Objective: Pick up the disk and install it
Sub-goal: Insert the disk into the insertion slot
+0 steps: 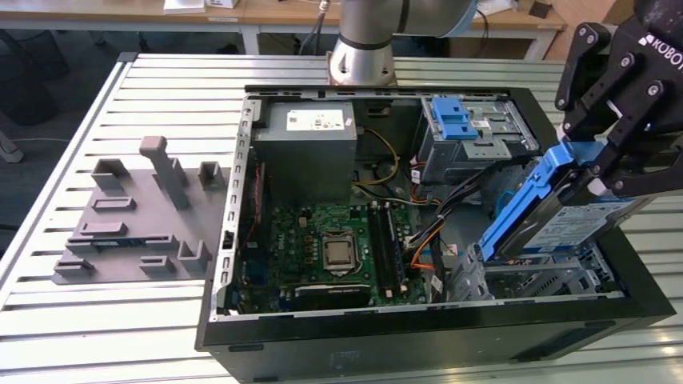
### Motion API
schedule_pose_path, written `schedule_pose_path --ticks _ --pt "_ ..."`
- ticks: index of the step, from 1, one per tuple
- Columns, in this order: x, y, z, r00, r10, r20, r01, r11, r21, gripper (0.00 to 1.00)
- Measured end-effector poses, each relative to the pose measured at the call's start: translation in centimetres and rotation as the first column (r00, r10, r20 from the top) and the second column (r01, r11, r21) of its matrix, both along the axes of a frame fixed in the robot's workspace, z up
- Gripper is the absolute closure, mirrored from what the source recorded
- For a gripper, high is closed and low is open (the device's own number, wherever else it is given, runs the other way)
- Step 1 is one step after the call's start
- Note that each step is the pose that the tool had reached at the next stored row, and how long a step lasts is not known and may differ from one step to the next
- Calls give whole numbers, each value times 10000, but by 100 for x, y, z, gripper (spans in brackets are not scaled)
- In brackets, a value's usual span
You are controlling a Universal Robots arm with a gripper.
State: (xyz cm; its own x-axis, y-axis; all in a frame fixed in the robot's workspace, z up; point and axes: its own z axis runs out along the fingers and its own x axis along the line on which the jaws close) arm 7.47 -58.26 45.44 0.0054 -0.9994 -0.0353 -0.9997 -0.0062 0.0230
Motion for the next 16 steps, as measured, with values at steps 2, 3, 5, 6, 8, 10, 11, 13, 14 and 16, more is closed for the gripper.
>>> schedule_pose_path --ticks 2,3,5,6,8,10,11,13,14,16 --pt "9 2 -9 10000 0 0 0 10000 1 64" --pt "12 5 -13 10000 -1 0 1 10000 1 64" --pt "15 19 -21 10000 -1 0 1 10000 0 64" --pt "17 28 -27 10000 0 0 0 10000 1 64" --pt "22 46 -37 10000 0 0 0 10000 1 64" --pt "26 51 -50 10000 -16 0 16 10000 4 64" --pt "29 52 -55 10000 -33 0 33 10000 2 64" --pt "37 52 -64 10000 -72 0 72 10000 0 64" --pt "39 52 -69 10000 -83 0 83 10000 1 64" --pt "40 52 -81 10000 -84 0 84 10000 0 64"
